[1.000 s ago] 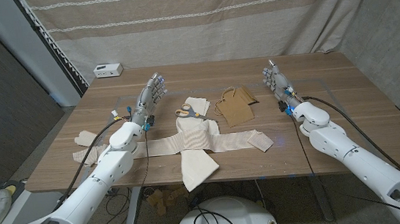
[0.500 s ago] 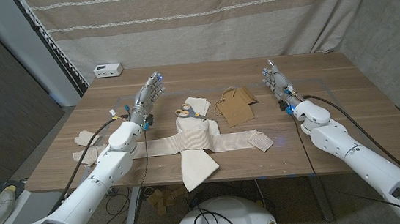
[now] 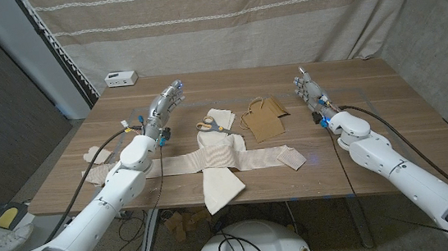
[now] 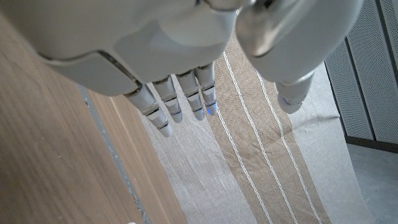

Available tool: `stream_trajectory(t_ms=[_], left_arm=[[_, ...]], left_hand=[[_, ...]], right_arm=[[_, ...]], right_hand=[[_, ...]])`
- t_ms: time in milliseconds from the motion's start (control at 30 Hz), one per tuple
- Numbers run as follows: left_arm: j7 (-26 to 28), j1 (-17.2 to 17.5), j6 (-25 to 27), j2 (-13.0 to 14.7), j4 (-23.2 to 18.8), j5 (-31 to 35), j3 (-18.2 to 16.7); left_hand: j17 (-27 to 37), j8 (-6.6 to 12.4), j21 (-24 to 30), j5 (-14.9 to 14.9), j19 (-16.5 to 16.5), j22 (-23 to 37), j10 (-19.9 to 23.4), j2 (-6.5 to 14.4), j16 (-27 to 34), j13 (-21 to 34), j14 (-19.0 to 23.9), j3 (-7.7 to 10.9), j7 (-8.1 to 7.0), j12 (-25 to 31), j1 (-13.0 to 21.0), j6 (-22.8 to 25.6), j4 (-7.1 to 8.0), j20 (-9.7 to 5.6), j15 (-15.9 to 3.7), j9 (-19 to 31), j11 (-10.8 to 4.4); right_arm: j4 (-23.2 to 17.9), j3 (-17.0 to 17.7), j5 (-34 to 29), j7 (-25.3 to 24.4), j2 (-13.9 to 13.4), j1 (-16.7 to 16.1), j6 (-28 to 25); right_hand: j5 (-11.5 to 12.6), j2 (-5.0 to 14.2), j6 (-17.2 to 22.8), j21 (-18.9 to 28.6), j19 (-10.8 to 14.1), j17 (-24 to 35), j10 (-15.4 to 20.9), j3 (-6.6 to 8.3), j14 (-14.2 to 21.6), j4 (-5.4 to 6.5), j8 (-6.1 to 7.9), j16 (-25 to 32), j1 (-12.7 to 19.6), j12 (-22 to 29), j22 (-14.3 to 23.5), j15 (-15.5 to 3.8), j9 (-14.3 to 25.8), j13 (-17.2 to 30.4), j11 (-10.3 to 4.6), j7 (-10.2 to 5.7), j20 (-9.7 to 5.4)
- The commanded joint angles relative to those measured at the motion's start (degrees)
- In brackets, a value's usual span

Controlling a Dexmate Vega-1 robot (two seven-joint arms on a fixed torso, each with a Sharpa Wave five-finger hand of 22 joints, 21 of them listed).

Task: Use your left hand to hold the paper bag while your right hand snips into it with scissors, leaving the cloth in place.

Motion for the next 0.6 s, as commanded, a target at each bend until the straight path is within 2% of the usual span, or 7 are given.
stream_trajectory(t_ms=[33,67,167,333,500,600], left_arm=[[1.3,0.39,-2.22,0.97,-0.19,5.05,1.24],[1.49,0.34,-2.63,0.87,0.12,5.42,1.28],[1.18,-0.11,-3.51,1.13,1.01,6.65,1.64],[-0.67,-0.71,-4.31,0.94,2.17,5.86,1.89],[0.01,-0.73,-4.74,1.01,2.09,7.1,2.07],[0.85,-0.82,-4.8,1.11,1.59,8.33,2.2]], left_hand=[[0.13,0.31,0.22,0.32,0.55,0.3,0.1,0.11,0.2,0.07,0.53,0.1,-0.24,0.24,0.83,0.9,-0.18,-6.91,-9.57,0.19,-0.48],[0.13,0.32,0.19,0.35,0.54,0.3,0.09,0.09,0.16,0.07,0.51,0.09,-0.23,0.22,0.87,1.0,-0.2,-6.98,-9.58,0.18,-0.4],[0.12,0.25,0.31,0.46,1.11,0.25,0.1,-0.08,-0.11,0.07,0.05,0.03,-0.4,0.14,1.07,1.12,-0.28,-7.14,-9.86,0.17,-0.29],[0.1,0.18,0.37,0.67,1.95,0.1,0.46,-0.43,-0.27,0.07,-0.03,-0.09,-0.02,0.17,1.46,1.41,-0.45,-7.57,-10.08,0.16,-0.05],[0.11,-0.03,-0.11,0.87,1.31,0.03,0.0,-0.52,-0.46,0.08,-0.33,-0.11,-0.03,-0.1,1.85,1.3,-0.53,-7.49,-10.1,0.17,-0.1],[0.21,-0.04,-0.83,1.3,0.16,0.04,0.79,-0.28,-0.61,0.26,-0.85,0.09,-0.1,0.12,2.74,1.89,-0.61,-7.93,-10.1,0.23,-1.08]], right_arm=[[-0.54,0.3,0.0,0.14,-0.72,-0.54,-0.21],[0.06,0.3,0.01,0.86,-0.54,-0.47,0.79],[0.41,0.18,-0.57,0.93,-0.39,-0.46,1.83],[0.65,0.07,-0.61,1.23,-0.3,-0.55,2.2],[0.2,0.18,-0.43,1.23,-0.53,-1.2,2.21],[0.61,0.13,-0.56,1.65,-0.82,-1.25,2.34]], right_hand=[[0.34,0.25,0.09,-0.04,-0.61,0.1,-0.24,0.05,-0.51,0.03,0.11,0.21,0.19,0.33,0.09,0.04,0.22,0.16,0.23,0.46,0.01],[0.35,0.28,0.1,0.02,-0.48,0.1,-0.14,0.07,-0.71,0.0,0.11,0.16,0.25,0.36,0.07,0.01,0.22,0.16,0.17,0.44,0.71],[0.36,0.3,0.04,0.05,-0.38,0.1,-0.1,0.09,-0.93,-0.02,0.08,0.1,0.31,0.37,0.05,-0.26,0.22,0.16,0.11,0.42,1.09],[0.39,0.28,-0.11,-0.16,-0.94,0.09,-0.2,0.12,-1.09,-0.13,0.04,0.1,0.51,0.33,0.03,-0.37,0.22,0.17,0.03,0.26,0.83],[0.41,0.32,-0.17,-0.19,-1.06,0.08,-0.24,0.15,-1.09,-0.18,0.02,0.14,0.62,0.31,0.02,-0.38,0.22,0.17,-0.01,0.2,0.58],[0.41,0.33,-0.2,-0.19,-1.09,0.08,-0.27,0.15,-1.13,-0.19,0.02,0.14,0.65,0.3,0.01,-0.32,0.22,0.17,-0.07,0.14,0.55]])
